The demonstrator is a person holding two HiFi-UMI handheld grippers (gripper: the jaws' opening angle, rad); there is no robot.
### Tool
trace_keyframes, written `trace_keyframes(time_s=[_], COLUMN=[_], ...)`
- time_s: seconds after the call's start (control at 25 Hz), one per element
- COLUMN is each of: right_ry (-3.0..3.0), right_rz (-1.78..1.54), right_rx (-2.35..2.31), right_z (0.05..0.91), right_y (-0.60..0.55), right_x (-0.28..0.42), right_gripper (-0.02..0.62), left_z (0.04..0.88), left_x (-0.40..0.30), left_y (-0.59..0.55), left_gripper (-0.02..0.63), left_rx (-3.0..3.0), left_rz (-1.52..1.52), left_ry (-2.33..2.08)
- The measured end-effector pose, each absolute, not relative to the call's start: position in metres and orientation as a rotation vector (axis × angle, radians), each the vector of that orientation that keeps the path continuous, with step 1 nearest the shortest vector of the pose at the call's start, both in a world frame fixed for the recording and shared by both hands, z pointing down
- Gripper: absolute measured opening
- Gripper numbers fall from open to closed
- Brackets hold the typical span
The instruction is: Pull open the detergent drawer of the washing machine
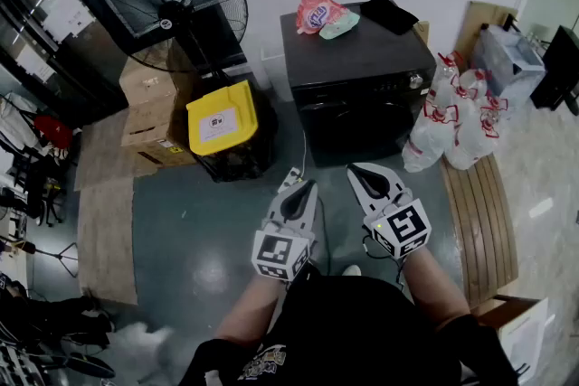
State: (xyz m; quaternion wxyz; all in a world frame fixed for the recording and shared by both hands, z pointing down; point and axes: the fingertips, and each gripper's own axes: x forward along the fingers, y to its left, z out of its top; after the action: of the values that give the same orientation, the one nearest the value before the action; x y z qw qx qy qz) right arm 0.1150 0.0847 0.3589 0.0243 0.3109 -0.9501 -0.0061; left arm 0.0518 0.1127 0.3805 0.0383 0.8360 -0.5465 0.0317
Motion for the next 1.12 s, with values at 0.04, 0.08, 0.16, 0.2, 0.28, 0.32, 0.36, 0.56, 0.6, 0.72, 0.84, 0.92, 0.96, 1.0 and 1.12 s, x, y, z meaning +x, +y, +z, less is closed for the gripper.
trace_keyframes(time_s=[0.04,0.08,0.16,0.2,0.28,0.32,0.36,0.56,0.6,0.72,0.84,0.92,0.96,1.0,1.12], right_ry=[-2.938,-2.937,-2.936,-2.936,-2.937,-2.938,-2.937,-2.935,-2.940,-2.971,-3.005,-3.016,-3.018,-3.018,-3.012], right_rz=[-0.022,-0.023,-0.023,-0.020,-0.004,0.007,0.017,0.050,0.067,0.167,0.293,0.376,0.414,0.447,0.536], right_rx=[0.961,0.960,0.959,0.959,0.968,0.977,0.988,1.029,1.032,1.027,1.026,1.042,1.055,1.070,1.117], right_z=[0.359,0.359,0.361,0.361,0.363,0.365,0.366,0.369,0.370,0.374,0.375,0.377,0.378,0.381,0.389], right_y=[0.084,0.083,0.084,0.084,0.084,0.084,0.083,0.077,0.075,0.071,0.062,0.053,0.048,0.042,0.025], right_x=[0.115,0.115,0.115,0.115,0.116,0.117,0.117,0.116,0.114,0.108,0.100,0.094,0.091,0.089,0.082], right_gripper=[0.005,0.005,0.005,0.005,0.006,0.006,0.006,0.008,0.009,0.084,0.134,0.175,0.198,0.217,0.259], left_z=[0.381,0.381,0.383,0.384,0.385,0.385,0.385,0.383,0.382,0.383,0.383,0.386,0.387,0.390,0.395], left_x=[0.052,0.052,0.052,0.052,0.053,0.052,0.051,0.045,0.043,0.038,0.030,0.024,0.020,0.017,0.006], left_y=[0.112,0.111,0.111,0.112,0.112,0.113,0.113,0.109,0.108,0.104,0.099,0.094,0.091,0.087,0.075], left_gripper=[0.008,0.009,0.009,0.009,0.009,0.009,0.009,0.011,0.014,0.129,0.209,0.241,0.252,0.258,0.270], left_rx=[2.564,2.563,2.562,2.562,2.563,2.562,2.561,2.570,2.572,2.576,2.586,2.598,2.606,2.613,2.621], left_rz=[0.096,0.094,0.094,0.094,0.094,0.093,0.090,0.049,0.042,0.028,0.023,0.032,0.039,0.044,0.054], left_ry=[-1.677,-1.677,-1.675,-1.674,-1.676,-1.681,-1.688,-1.688,-1.685,-1.668,-1.654,-1.645,-1.642,-1.641,-1.617])
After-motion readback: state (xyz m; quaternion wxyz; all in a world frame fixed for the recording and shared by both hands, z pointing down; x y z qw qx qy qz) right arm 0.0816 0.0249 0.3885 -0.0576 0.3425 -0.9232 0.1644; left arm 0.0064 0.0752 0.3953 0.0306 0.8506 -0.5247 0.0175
